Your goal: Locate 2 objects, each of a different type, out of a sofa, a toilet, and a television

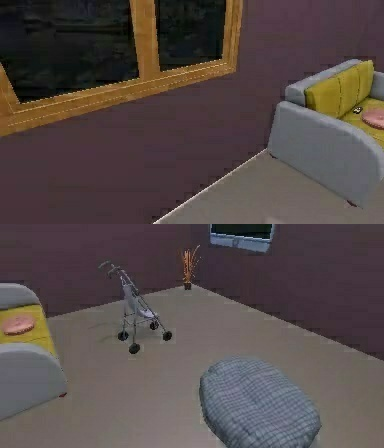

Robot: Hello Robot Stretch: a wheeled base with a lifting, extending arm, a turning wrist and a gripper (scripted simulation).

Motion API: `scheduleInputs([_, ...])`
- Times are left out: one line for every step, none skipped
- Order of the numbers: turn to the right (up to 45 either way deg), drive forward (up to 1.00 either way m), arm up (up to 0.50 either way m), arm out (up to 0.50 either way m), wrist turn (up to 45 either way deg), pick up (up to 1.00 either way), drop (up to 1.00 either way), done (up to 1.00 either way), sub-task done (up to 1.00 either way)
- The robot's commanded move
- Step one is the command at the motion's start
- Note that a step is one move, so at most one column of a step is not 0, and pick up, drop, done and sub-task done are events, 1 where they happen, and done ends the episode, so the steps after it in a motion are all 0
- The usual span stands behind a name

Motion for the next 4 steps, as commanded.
scheduleInputs([45.0, 0.00, 0.00, 0.00, 0.0, 0.00, 0.00, 0.00, 0.00])
scheduleInputs([18.0, 0.00, 0.00, 0.00, 0.0, 0.00, 0.00, 0.00, 0.00])
scheduleInputs([0.0, 1.00, 0.00, 0.00, 0.0, 0.00, 0.00, 0.00, 0.00])
scheduleInputs([9.0, 0.00, 0.00, 0.00, 0.0, 0.00, 0.00, 0.00, 0.00])
